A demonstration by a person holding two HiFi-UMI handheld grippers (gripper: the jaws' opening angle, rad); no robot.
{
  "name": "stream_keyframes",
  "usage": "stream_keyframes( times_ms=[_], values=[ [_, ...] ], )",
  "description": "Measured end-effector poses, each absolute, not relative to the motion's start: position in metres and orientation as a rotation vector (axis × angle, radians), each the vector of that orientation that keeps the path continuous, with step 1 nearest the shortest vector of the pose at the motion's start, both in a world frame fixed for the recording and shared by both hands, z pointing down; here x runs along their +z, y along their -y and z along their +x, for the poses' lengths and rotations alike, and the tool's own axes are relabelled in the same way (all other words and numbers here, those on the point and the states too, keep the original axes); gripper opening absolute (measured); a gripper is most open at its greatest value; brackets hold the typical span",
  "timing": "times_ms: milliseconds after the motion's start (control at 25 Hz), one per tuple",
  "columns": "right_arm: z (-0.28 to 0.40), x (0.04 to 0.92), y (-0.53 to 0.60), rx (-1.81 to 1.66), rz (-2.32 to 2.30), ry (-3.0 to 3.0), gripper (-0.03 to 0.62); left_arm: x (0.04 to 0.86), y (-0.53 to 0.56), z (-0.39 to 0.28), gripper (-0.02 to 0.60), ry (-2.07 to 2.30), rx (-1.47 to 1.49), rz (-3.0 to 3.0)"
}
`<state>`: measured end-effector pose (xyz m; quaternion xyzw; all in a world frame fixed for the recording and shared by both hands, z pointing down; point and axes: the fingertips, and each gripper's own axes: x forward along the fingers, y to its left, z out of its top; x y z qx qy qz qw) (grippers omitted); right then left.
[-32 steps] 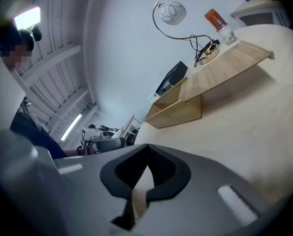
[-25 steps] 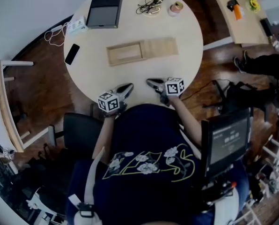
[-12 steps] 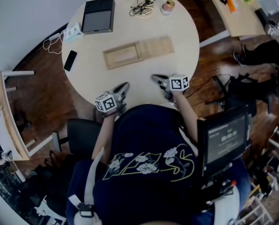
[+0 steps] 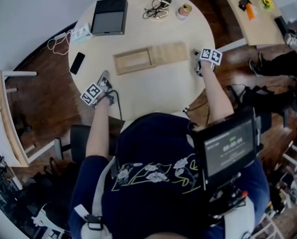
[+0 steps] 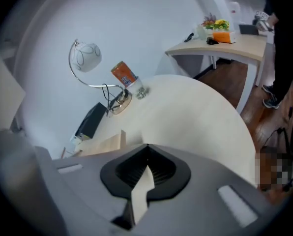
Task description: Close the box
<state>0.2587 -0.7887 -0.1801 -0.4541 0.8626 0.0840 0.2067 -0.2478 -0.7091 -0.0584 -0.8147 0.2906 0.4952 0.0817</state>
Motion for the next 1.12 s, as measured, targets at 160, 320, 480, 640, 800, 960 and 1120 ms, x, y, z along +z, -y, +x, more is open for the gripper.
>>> stream_keyframes(
  times_ms=[160,320,480,640,800,960,1120],
  values=[
    [0.265,-0.202,0.808,0.249,-1.585,-2.423,-0.009,-0.070,0.725,-0.220,0.005,-0.813,1.299,-2.606],
    [0.261,-0.216,0.803,0.254,-1.692,-2.381,-0.011,-0.069,0.733,-0.207,0.005,-0.797,1.207,-2.660],
    [0.220,-0.209,0.790,0.300,-1.584,-2.498,-0.011,-0.072,0.731,-0.214,0.005,-0.768,1.268,-2.638],
    [0.137,-0.188,0.776,0.372,-1.374,-2.708,-0.011,-0.076,0.729,-0.206,0.005,-0.776,1.282,-2.615],
    [0.052,-0.168,0.766,0.610,-1.398,-2.750,-0.009,-0.080,0.727,-0.202,0.005,-0.840,1.278,-2.580],
    [0.059,-0.171,0.753,0.699,-1.357,-2.652,-0.008,-0.076,0.720,-0.206,0.005,-0.795,1.259,-2.576],
    [0.075,-0.104,0.698,0.779,-0.780,-2.730,-0.008,-0.021,0.668,-0.158,0.005,-0.570,1.055,-2.543]
  ],
)
